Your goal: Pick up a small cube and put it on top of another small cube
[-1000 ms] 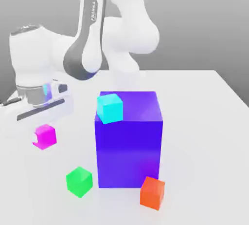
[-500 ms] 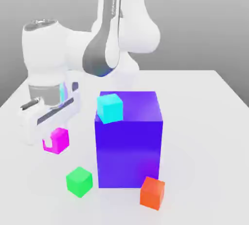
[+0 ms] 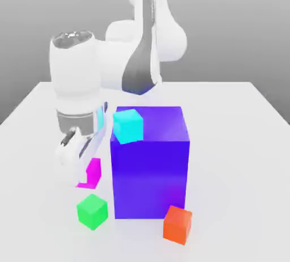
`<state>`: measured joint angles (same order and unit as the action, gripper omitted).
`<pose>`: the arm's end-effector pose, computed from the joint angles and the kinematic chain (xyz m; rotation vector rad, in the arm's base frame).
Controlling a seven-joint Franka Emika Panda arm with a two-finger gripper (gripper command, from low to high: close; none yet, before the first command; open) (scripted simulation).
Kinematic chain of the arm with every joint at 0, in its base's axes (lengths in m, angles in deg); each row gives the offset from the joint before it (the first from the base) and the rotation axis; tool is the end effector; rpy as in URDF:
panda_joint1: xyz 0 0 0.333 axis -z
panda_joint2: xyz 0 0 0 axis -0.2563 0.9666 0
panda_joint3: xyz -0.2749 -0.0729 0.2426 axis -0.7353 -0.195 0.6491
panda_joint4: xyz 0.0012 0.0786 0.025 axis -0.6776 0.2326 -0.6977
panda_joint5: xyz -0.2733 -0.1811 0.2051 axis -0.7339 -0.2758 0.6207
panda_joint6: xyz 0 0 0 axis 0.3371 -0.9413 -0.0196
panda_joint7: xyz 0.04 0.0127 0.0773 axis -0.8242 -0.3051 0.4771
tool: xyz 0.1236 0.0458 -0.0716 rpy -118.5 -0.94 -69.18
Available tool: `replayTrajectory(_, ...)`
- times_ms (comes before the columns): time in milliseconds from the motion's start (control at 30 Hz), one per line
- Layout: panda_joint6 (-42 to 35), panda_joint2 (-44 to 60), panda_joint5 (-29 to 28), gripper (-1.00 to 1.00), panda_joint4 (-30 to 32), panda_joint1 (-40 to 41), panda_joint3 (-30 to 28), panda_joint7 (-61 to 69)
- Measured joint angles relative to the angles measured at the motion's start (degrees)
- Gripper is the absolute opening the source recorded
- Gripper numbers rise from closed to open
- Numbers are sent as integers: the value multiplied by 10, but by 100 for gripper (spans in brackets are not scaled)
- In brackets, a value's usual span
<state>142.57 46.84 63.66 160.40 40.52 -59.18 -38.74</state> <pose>0.3775 -0.1254 0.2612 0.9628 -2.9779 0.0078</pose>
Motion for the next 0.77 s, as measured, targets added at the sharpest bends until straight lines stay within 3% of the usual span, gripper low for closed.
replayTrajectory(333, 30, 43, -32, -100, -10, 5, -2, -23)
replayTrajectory(700, 113, 110, -41, -100, 0, 5, -3, -30)
replayTrajectory(733, 120, 116, -42, 100, 1, 5, -2, -30)
replayTrajectory(767, 120, 116, -42, 100, 1, 5, -2, -30)
